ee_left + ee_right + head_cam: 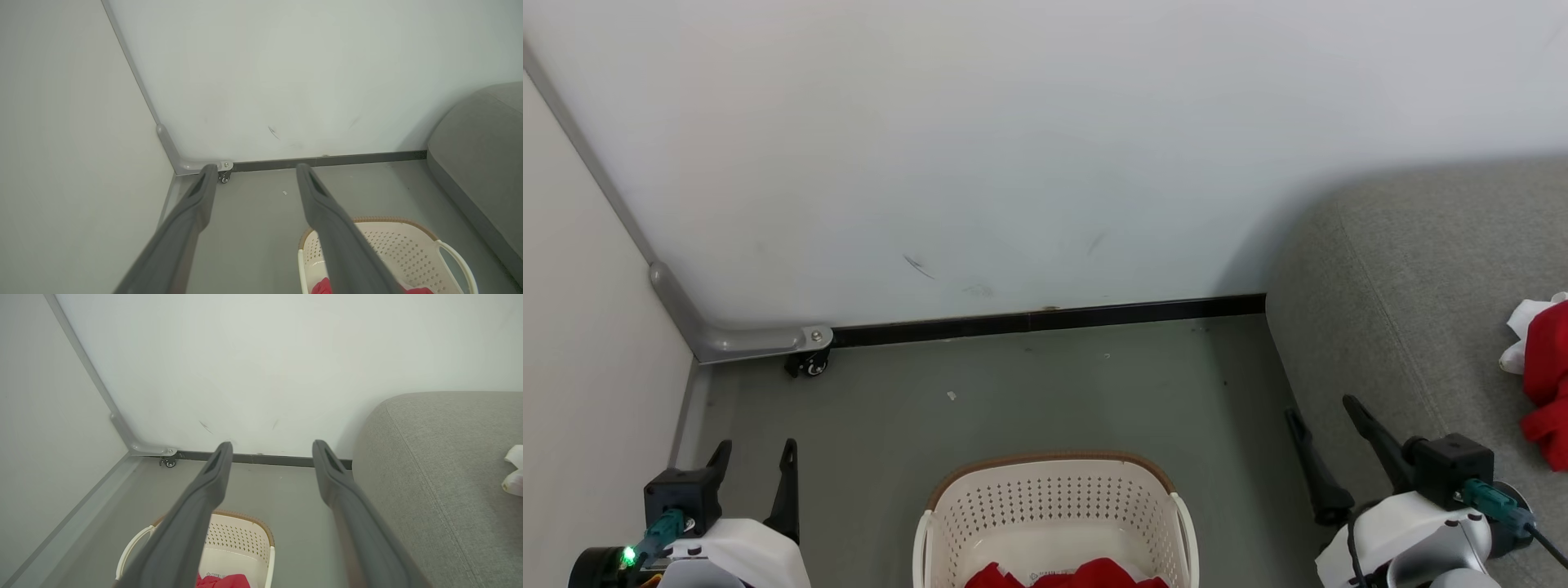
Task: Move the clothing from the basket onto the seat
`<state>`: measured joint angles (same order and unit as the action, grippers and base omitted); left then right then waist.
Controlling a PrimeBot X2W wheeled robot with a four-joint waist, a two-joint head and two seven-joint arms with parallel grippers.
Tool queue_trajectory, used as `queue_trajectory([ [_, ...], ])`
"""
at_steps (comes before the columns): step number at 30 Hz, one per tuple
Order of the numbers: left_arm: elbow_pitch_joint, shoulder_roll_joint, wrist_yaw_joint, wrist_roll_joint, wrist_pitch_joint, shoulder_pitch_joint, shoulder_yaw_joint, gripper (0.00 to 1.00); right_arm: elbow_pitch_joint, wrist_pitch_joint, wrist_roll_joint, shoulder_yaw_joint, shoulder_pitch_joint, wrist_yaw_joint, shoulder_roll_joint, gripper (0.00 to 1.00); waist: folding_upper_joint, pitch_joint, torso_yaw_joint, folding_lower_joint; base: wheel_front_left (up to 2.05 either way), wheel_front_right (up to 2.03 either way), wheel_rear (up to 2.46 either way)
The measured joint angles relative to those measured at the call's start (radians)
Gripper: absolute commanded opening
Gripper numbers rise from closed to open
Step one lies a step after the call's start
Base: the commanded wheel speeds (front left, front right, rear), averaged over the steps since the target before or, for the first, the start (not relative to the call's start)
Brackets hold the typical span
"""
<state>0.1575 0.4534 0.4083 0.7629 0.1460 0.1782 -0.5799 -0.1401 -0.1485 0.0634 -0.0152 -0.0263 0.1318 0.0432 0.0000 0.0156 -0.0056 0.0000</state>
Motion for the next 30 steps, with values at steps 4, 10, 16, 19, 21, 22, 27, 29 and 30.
queue_trajectory([
  [4,-0.005,0.002,0.002,-0.009,-0.013,0.013,-0.01,1.0,0.013,0.0,0.0,0.002,0.0,0.0,0.0,1.0,0.0,-0.015,-0.001,0.0,0.0,0.0,0.0],
  [10,-0.006,0.002,-0.004,-0.022,-0.039,0.052,-0.041,1.0,0.034,0.008,0.007,0.002,0.0,0.0,0.0,1.0,0.0,-0.044,-0.004,0.0,0.0,0.0,0.0],
  [16,0.002,-0.007,-0.034,-0.048,-0.069,0.093,-0.089,1.0,0.058,0.009,0.008,0.016,-0.001,0.0,-0.001,1.0,0.0,-0.081,-0.011,0.0,0.0,0.0,0.0],
  [19,0.011,-0.018,-0.051,-0.063,-0.086,0.12,-0.123,1.0,0.072,0.009,0.007,0.03,-0.003,0.0,-0.001,1.0,0.0,-0.103,-0.015,0.0,0.0,0.0,0.0],
  [21,0.017,-0.028,-0.061,-0.075,-0.1,0.137,-0.149,1.0,0.081,0.009,0.007,0.037,-0.004,0.0,-0.001,1.0,0.0,-0.118,-0.019,0.0,0.0,0.0,0.0],
  [22,0.024,-0.034,-0.07,-0.082,-0.107,0.147,-0.164,1.0,0.088,0.009,0.007,0.041,-0.005,0.0,-0.001,1.0,0.0,-0.126,-0.021,0.0,0.0,0.0,0.0],
  [27,0.052,-0.077,-0.118,-0.123,-0.147,0.2,-0.248,1.0,0.12,0.009,0.007,0.06,-0.037,0.0,-0.001,1.0,0.0,-0.17,-0.033,0.0,0.0,0.0,0.0],
  [29,0.065,-0.097,-0.135,-0.135,-0.165,0.221,-0.279,1.0,0.134,0.009,0.007,0.067,-0.05,0.0,-0.001,1.0,0.0,-0.188,-0.039,0.0,0.0,0.0,0.0],
  [30,0.074,-0.105,-0.144,-0.145,-0.171,0.23,-0.294,1.0,0.138,0.009,0.006,0.069,-0.056,0.0,-0.001,1.0,0.0,-0.198,-0.042,0.0,0.0,0.0,0.0],
])
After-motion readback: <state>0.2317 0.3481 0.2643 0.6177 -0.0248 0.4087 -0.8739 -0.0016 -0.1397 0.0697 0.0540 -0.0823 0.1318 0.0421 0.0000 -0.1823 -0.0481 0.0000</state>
